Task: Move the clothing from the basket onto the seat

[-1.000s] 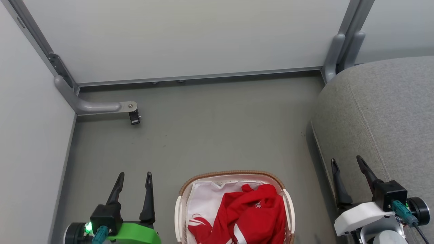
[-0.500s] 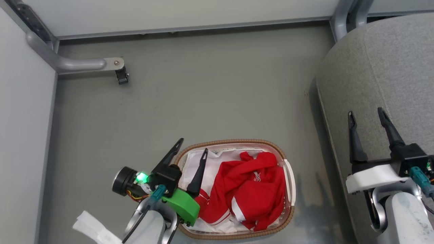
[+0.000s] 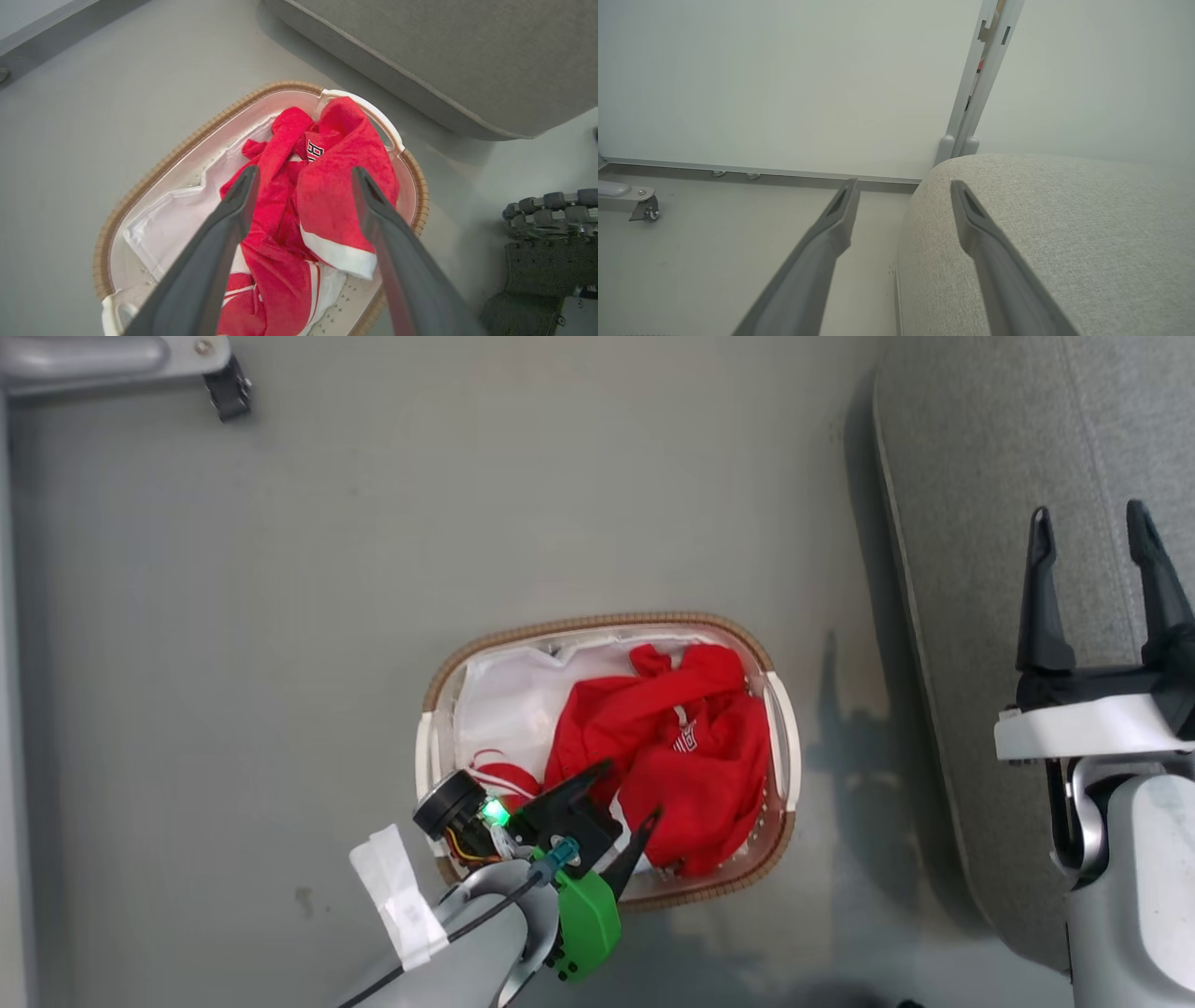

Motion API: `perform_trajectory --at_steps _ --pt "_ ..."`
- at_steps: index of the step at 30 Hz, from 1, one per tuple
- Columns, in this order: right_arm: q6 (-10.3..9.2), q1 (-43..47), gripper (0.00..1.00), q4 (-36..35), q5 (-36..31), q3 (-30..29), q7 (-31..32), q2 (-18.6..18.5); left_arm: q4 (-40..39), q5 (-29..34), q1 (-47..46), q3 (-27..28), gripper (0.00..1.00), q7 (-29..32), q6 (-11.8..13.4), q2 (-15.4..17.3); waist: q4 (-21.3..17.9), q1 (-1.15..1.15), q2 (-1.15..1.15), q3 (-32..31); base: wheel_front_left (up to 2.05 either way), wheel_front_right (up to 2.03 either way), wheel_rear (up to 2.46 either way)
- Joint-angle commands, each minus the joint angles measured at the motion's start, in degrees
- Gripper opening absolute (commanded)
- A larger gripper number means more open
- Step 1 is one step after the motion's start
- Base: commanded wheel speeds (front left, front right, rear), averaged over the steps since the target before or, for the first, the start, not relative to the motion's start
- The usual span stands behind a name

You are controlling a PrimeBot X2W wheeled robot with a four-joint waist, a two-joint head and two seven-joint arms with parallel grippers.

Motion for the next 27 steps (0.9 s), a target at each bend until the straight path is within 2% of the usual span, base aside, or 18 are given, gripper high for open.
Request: perform_trajectory --at_steps 1,8,19,23,24,25,26,27 --pt "-0.06 -1.33 1.00 -0.80 0.48 0.26 -0.13 -0.16 1.19 -1.35 -1.99 -1.77 1.00 0.03 -0.17 0.36 -2.97 -0.01 0.69 6.88 0.00 0.00 0.00" --pt "-0.06 -2.98 1.00 -2.11 1.64 0.71 -0.14 -0.15 6.36 -4.40 -5.54 -7.95 1.00 1.63 0.56 0.36 -4.32 -0.01 0.69 11.66 0.00 0.00 0.00" --pt "-0.06 -4.41 1.00 -2.45 3.59 0.76 -0.14 -0.17 11.28 -9.60 -8.99 -11.83 1.00 3.50 5.24 0.36 -5.65 -0.01 0.69 15.85 0.00 0.00 0.00" --pt "-0.06 -5.01 1.00 -2.41 4.03 1.09 -0.14 -0.16 12.50 -11.81 -9.91 -12.26 1.00 3.37 4.22 0.34 -5.97 -0.01 0.69 16.53 0.00 0.00 0.00" --pt "-0.06 -5.20 1.00 -2.41 4.13 1.18 -0.14 -0.16 12.65 -12.29 -10.18 -12.33 0.96 3.31 3.98 0.35 -6.02 -0.01 0.69 16.62 0.00 0.00 0.00" --pt "-0.06 -5.33 1.00 -2.37 4.21 1.28 -0.14 -0.16 12.84 -12.87 -10.56 -12.50 0.55 3.23 3.85 0.35 -6.07 -0.01 0.69 16.68 0.00 0.00 0.00" --pt "-0.06 -5.36 1.00 -2.32 4.28 1.37 -0.14 -0.17 13.02 -13.25 -10.89 -12.84 0.35 3.12 3.66 0.34 -6.11 -0.01 0.69 16.74 0.00 0.00 0.00" --pt "-0.06 -5.36 1.00 -2.28 4.34 1.44 -0.14 -0.16 13.17 -13.35 -11.13 -13.24 0.07 2.92 3.66 0.34 -6.12 -0.01 0.69 16.76 0.00 0.00 0.00"
